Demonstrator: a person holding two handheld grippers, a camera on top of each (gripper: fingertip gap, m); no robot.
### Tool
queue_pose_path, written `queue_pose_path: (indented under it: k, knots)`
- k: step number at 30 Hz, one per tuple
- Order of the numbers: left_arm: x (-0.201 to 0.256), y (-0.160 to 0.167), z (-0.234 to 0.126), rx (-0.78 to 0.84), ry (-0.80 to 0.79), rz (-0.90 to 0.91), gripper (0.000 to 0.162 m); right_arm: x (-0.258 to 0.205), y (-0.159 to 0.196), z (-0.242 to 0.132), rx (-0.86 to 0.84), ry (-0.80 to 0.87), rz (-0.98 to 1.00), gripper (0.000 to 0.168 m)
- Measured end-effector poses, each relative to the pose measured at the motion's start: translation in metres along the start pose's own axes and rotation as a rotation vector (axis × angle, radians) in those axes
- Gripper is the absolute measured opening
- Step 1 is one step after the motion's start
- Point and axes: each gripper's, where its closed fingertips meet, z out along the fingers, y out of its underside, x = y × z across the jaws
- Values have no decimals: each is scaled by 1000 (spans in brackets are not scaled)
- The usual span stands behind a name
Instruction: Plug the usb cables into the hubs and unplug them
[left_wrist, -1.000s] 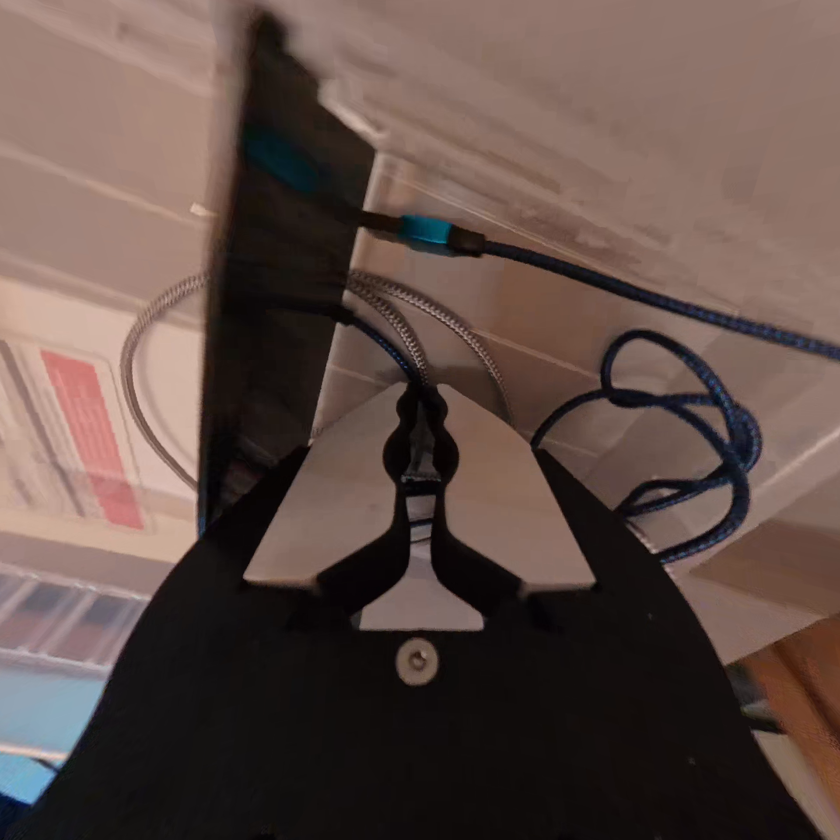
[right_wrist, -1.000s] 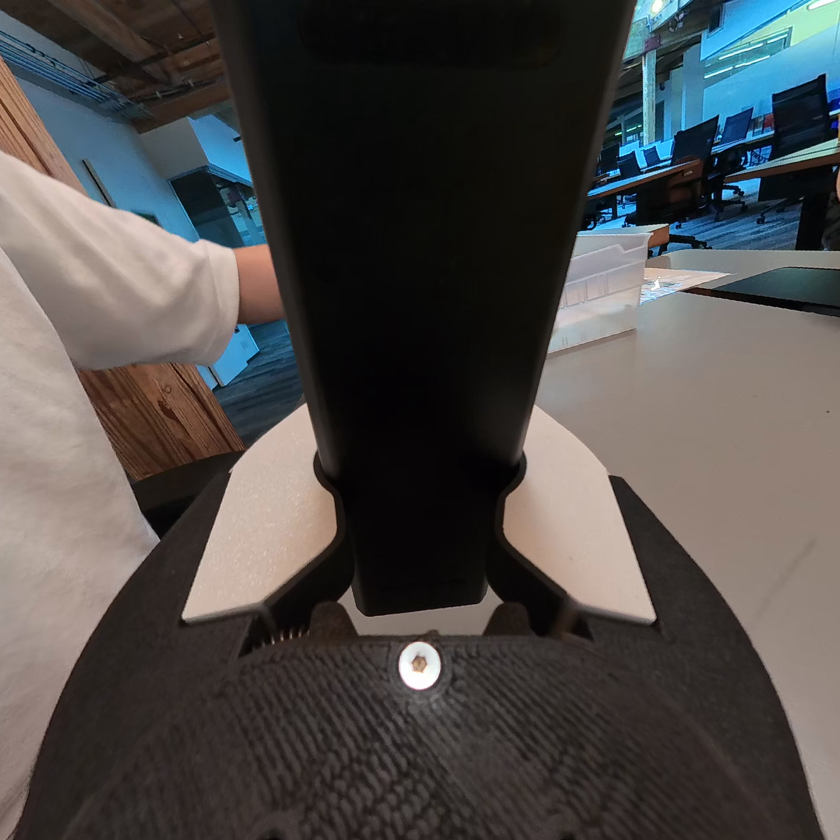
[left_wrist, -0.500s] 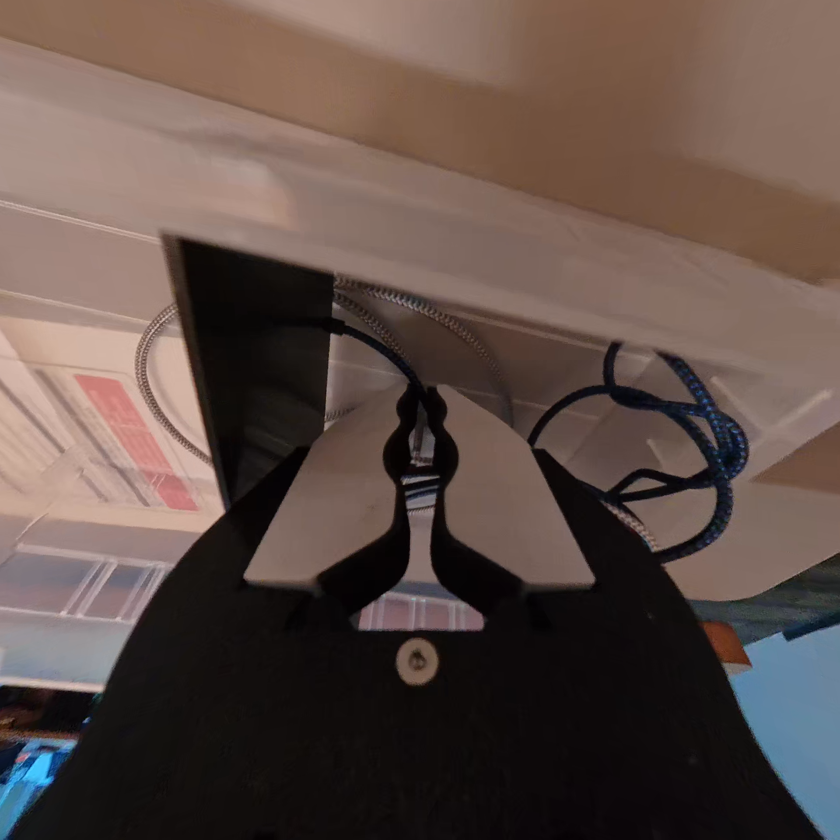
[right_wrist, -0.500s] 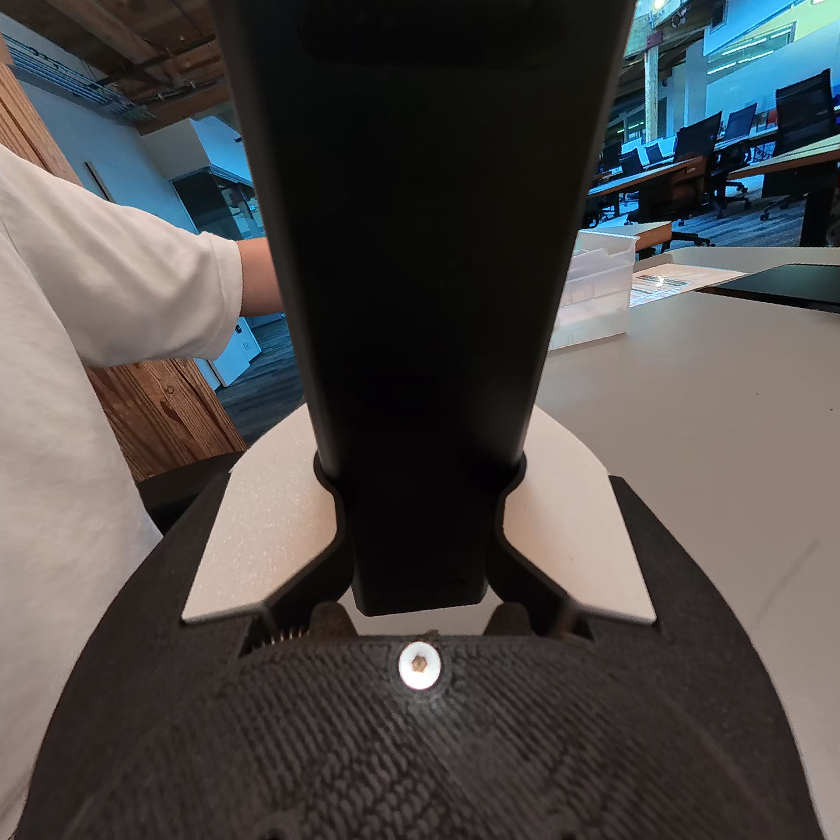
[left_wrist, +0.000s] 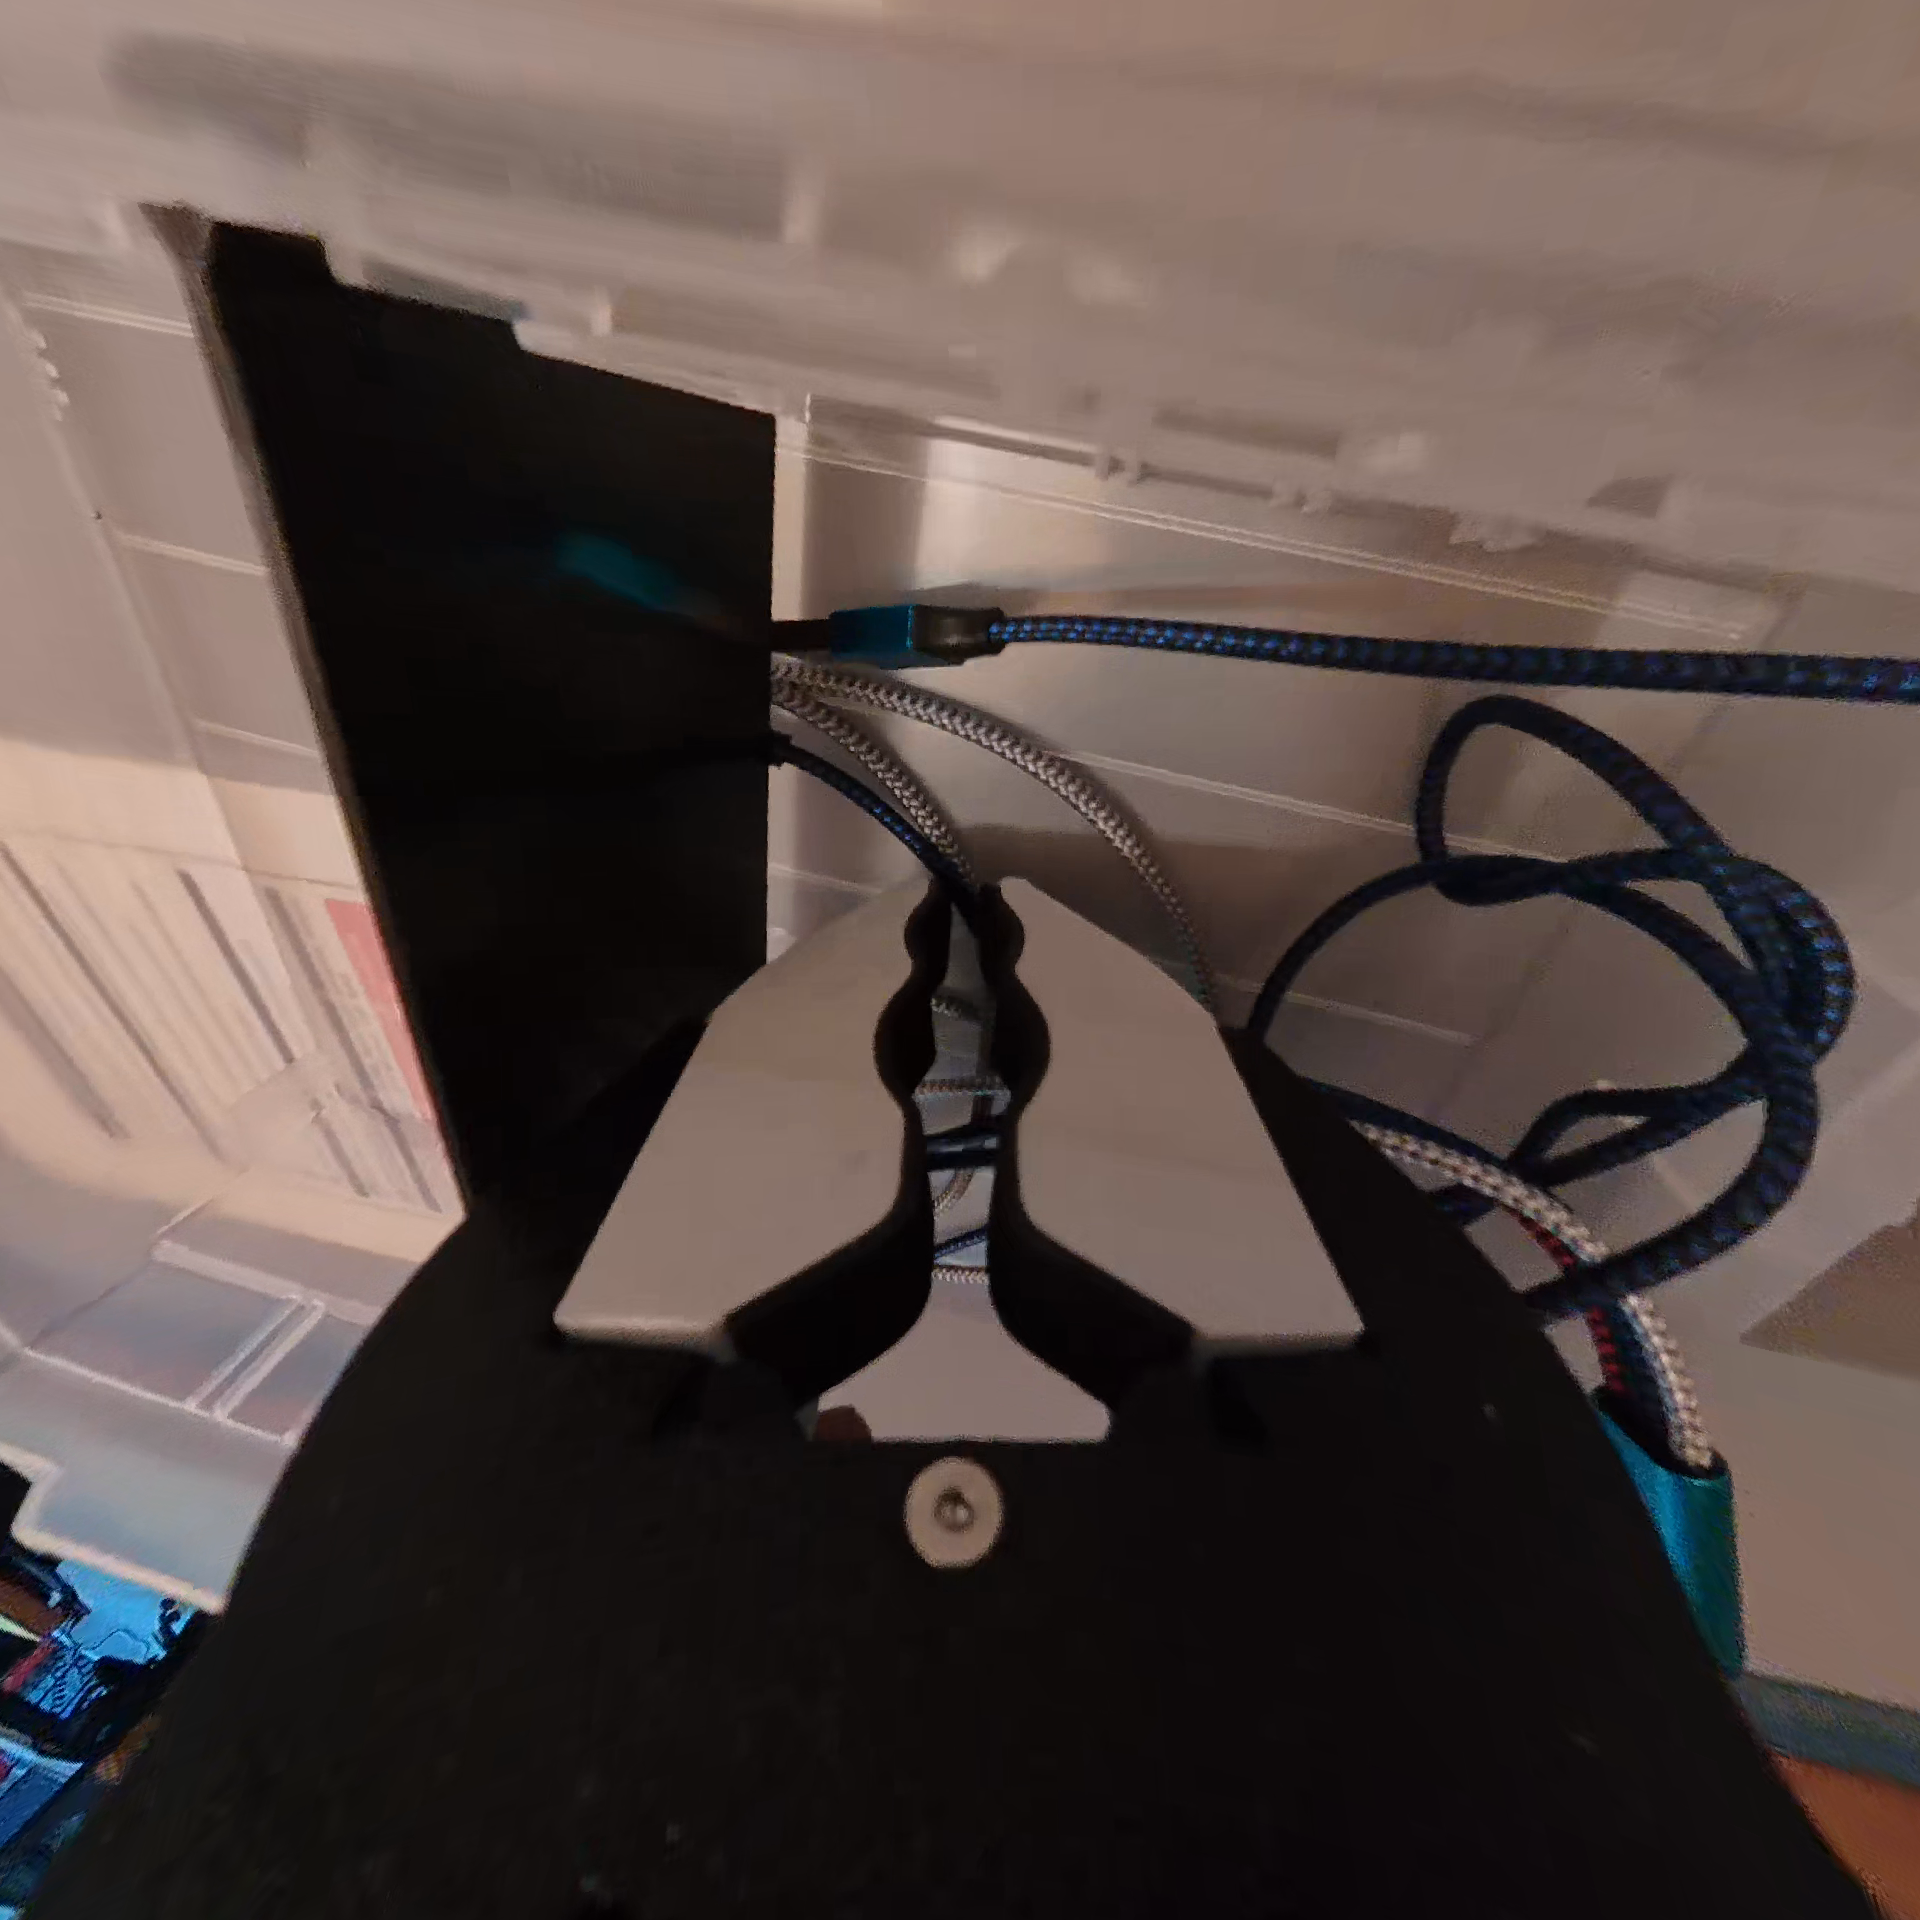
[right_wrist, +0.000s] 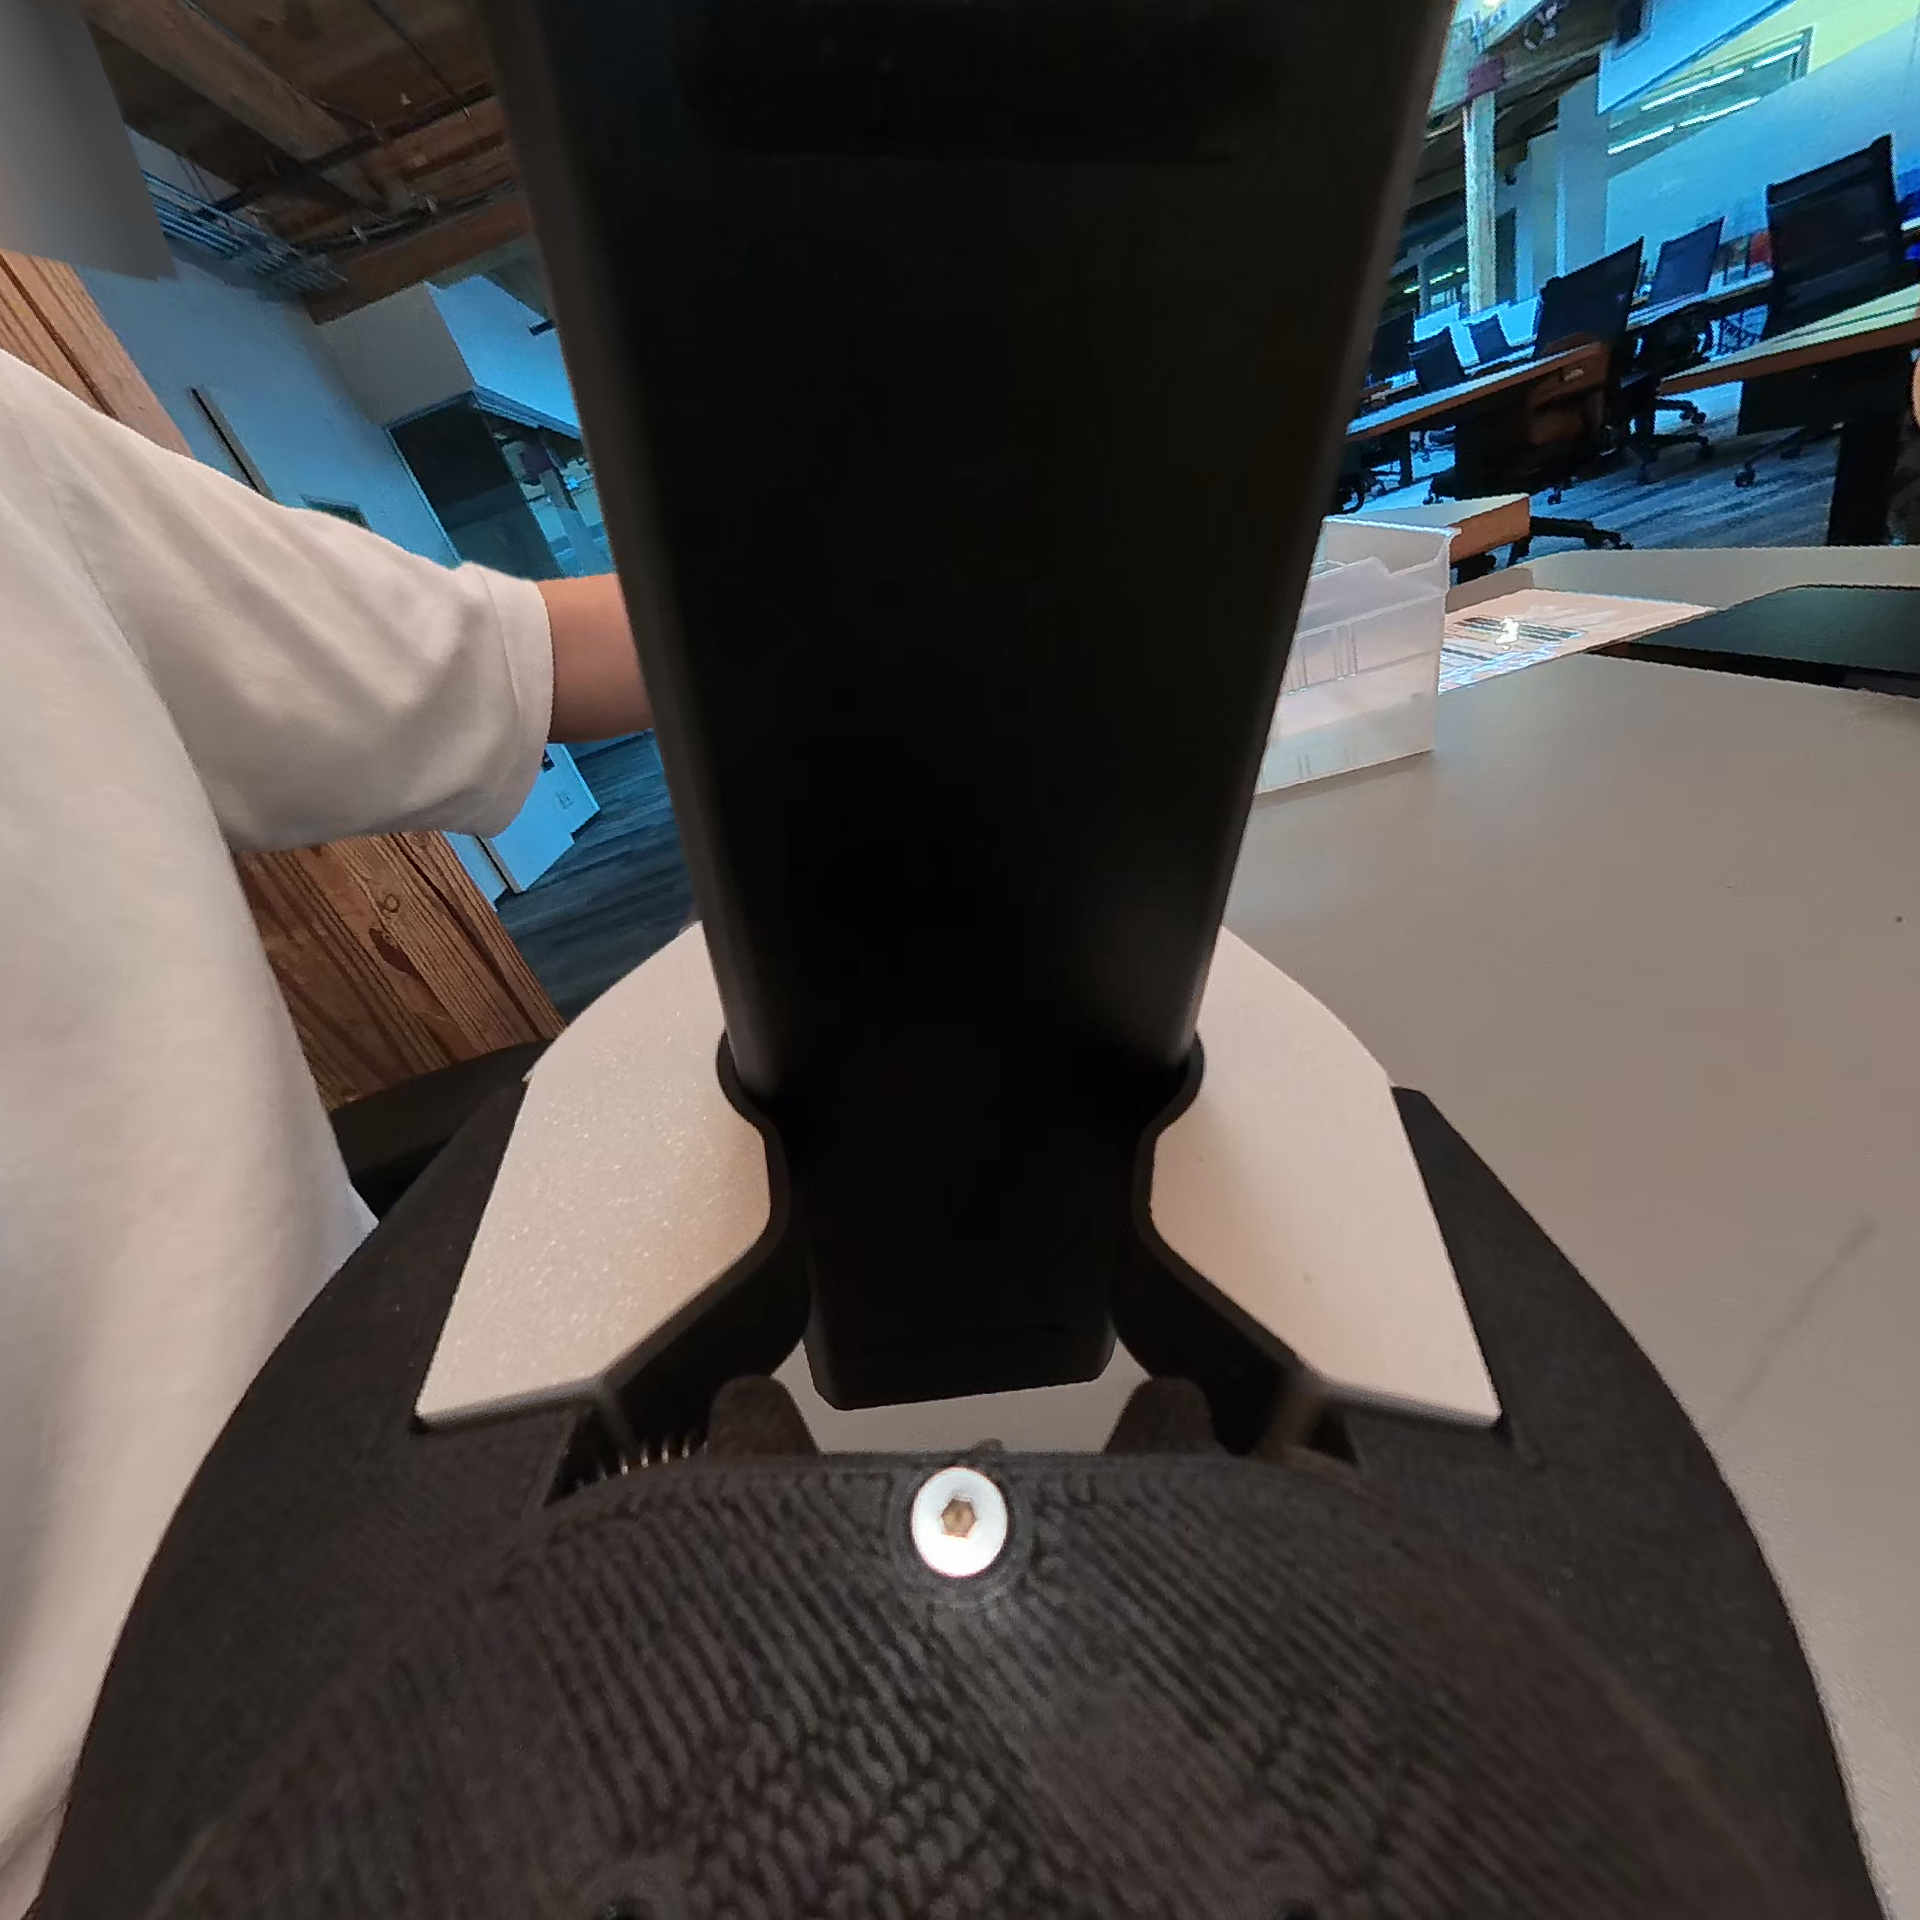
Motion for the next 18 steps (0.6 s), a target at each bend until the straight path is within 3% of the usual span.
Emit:
queue_pose_path:
  k: [6,18]
  knots:
    - [-13,-9,-10,52,-132,-43,3,0,-1,-1,8,-5,3,73]
    - [-20,-5,-7,-77,-237,198,4,8,-3,-2,19,24,48,73]
